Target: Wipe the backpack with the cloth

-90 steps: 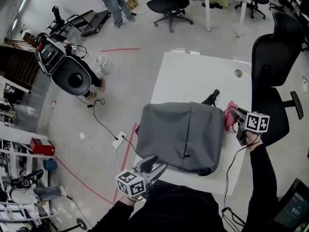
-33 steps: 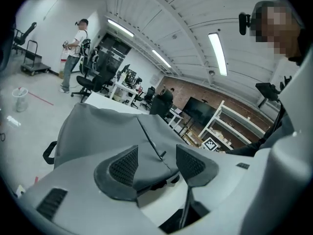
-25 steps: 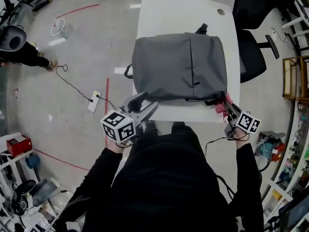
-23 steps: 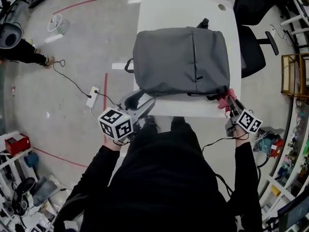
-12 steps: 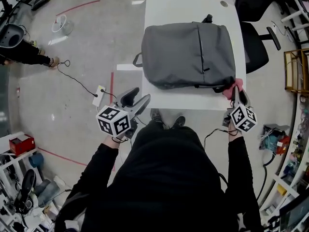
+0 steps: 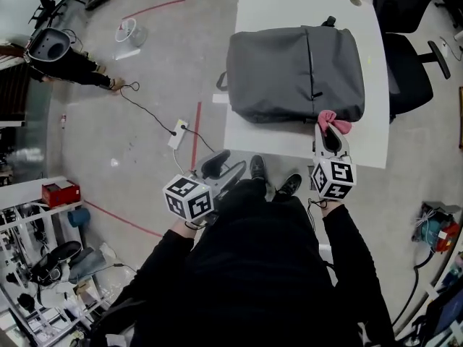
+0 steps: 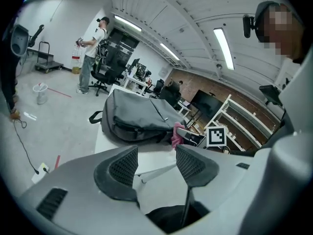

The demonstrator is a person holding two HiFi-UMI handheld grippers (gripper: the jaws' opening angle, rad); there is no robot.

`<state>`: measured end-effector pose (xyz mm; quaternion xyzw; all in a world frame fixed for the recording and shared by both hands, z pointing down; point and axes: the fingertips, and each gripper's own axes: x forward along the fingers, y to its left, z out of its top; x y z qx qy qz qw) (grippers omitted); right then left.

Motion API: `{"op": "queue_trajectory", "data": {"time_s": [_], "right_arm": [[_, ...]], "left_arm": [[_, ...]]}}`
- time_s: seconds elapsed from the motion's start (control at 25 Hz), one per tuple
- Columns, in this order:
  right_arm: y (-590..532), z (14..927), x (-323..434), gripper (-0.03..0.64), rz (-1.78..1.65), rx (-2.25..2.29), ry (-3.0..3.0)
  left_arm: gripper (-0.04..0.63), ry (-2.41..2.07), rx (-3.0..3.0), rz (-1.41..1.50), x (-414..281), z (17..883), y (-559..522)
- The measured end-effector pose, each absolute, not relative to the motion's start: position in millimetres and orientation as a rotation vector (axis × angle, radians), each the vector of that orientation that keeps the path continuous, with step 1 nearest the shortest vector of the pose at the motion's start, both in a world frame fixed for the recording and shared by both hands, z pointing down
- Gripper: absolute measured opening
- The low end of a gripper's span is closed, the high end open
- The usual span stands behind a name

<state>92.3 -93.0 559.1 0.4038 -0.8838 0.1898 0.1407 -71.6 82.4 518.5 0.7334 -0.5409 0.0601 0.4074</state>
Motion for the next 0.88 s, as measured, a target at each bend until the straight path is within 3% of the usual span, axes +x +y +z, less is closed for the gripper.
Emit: {"op": "queue_trajectory", "data": {"time_s": [0.68,0.88], "right_arm": [[-8.6,569.0,-124.2,0.075,0.528,0.653,-2.615],[3.4,568.4,-145.7,0.075,0.428,0.576,-2.616]], "left_arm": [[0.258,-1.346,1.855,0.081,-147.9,516.4,116.5],[0.258,-1.252,1.878,0.086,-170.2,527.5,99.4]]}}
